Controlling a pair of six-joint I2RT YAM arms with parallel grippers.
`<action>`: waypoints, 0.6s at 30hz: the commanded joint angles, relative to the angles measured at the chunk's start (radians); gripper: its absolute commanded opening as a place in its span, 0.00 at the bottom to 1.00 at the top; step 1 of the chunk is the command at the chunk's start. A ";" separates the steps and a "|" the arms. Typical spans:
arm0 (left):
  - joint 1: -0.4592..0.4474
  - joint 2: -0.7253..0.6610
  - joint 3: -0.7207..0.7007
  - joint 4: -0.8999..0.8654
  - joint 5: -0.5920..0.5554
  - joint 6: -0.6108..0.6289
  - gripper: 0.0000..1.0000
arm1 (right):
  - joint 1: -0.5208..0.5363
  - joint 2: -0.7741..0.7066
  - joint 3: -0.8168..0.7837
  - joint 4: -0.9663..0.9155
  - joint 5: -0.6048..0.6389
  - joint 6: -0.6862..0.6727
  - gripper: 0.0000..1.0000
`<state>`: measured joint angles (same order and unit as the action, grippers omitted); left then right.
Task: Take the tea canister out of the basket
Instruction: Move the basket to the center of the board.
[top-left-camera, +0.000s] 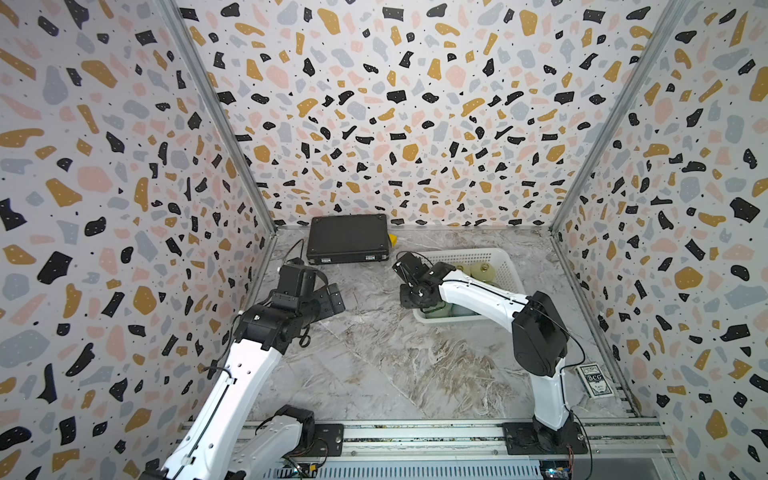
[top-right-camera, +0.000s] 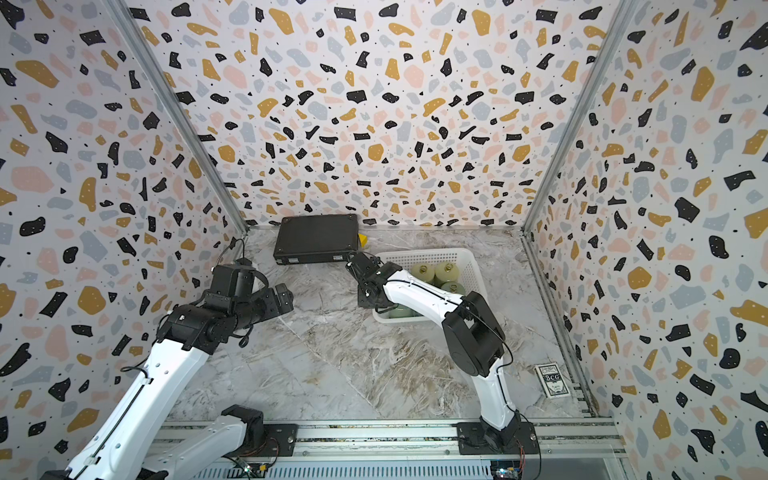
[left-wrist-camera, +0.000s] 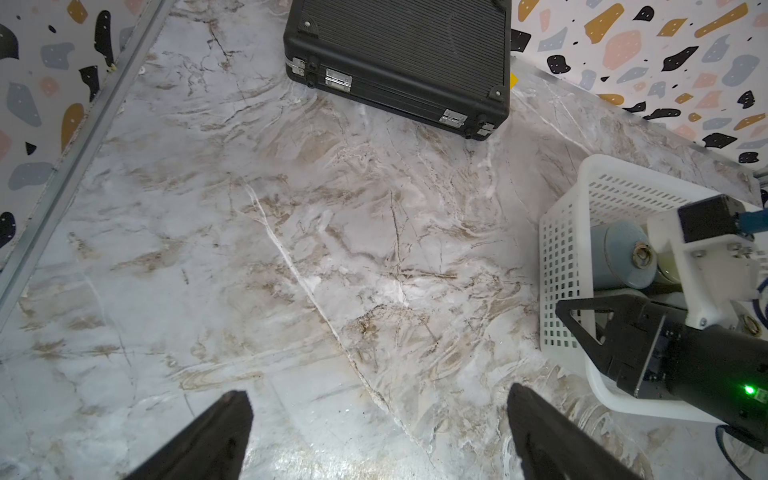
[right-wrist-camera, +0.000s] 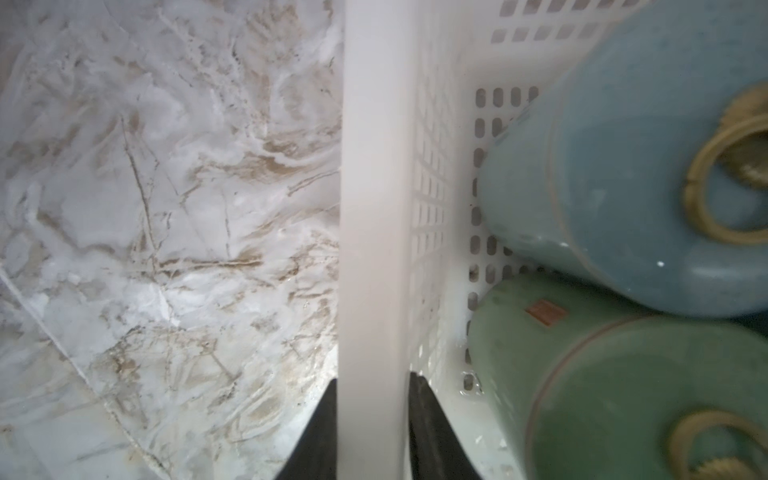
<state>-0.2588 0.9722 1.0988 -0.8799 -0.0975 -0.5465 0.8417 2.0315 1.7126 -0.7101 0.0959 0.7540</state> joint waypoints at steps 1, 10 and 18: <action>-0.009 -0.006 -0.013 0.052 0.038 0.012 1.00 | 0.004 -0.046 0.079 -0.021 -0.087 -0.045 0.44; -0.067 0.059 0.015 0.139 0.097 0.011 1.00 | -0.130 -0.204 0.076 -0.177 0.003 -0.227 0.66; -0.183 0.174 0.086 0.150 0.118 0.046 1.00 | -0.419 -0.319 -0.092 -0.188 -0.038 -0.318 0.64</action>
<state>-0.4122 1.1347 1.1370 -0.7685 0.0051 -0.5304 0.4835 1.7309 1.6619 -0.8383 0.0708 0.4919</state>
